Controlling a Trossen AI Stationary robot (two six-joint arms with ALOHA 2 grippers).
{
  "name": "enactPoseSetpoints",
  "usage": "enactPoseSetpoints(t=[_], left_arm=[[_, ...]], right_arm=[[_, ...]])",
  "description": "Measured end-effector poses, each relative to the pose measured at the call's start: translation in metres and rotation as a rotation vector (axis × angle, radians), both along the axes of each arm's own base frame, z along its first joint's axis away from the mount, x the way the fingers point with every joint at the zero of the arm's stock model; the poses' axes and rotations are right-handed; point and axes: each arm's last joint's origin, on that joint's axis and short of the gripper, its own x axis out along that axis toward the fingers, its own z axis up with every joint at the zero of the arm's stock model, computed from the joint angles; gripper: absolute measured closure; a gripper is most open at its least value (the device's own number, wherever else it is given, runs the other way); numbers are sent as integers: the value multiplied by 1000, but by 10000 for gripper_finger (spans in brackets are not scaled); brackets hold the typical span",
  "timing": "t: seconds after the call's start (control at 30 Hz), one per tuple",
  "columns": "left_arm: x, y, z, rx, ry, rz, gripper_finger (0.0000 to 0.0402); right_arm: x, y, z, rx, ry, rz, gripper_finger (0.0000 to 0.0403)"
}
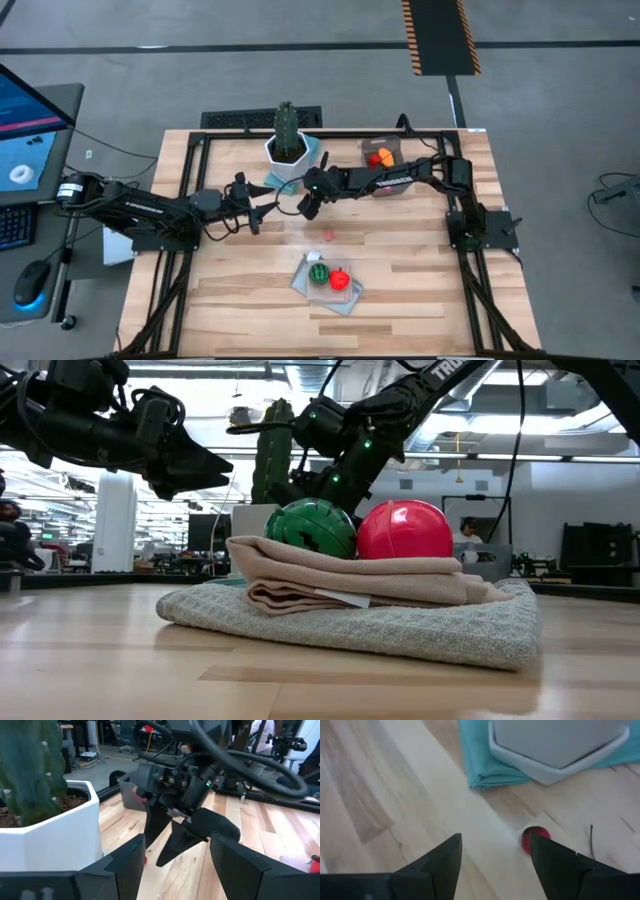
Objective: Pick and placing Produce into tupperware
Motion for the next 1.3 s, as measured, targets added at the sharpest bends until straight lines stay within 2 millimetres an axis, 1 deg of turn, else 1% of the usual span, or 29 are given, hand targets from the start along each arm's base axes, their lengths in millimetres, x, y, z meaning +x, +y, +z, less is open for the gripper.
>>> enactPoseSetpoints(t=[0.17, 0.33, 0.43, 0.5, 0.57, 0.63, 0.73, 0.8, 0.87, 0.93, 1.03, 1.3], left_arm=[[0, 0, 0, -1, -2, 0, 189], [0, 0, 0, -31, -14, 3, 189], [0, 0, 1, -19, -17, 2, 189], [0, 0, 2, -4, -21, 0, 189], [0, 0, 2, 9, -19, 0, 189], [0, 0, 2, 22, -15, -2, 189], [0, 0, 2, 34, -10, -2, 189], [0, 0, 2, 43, -8, -4, 189], [0, 0, 3, 49, -9, -13, 189], [0, 0, 2, 51, -7, -21, 189], [0, 0, 2, 51, -5, -22, 189], [0, -1, 2, 55, 0, -23, 189]], right_arm=[[1, 5, 0, -11, -15, -90, 149], [2, 19, 1, -18, -32, -150, 149], [5, 25, -11, -68, -23, -192, 149], [2, 28, -19, -94, 20, -212, 149], [11, 26, -24, -125, -53, -262, 149], [7, 22, -31, -152, -16, -293, 149], [16, 18, -44, -155, -76, -327, 149], [14, 16, -48, -157, -59, -332, 149], [20, 17, -52, -154, -105, -343, 149], [17, 17, -57, -155, -81, -354, 149], [22, 17, -63, -162, -110, -366, 149], [22, 25, -63, -148, -112, -364, 149]])
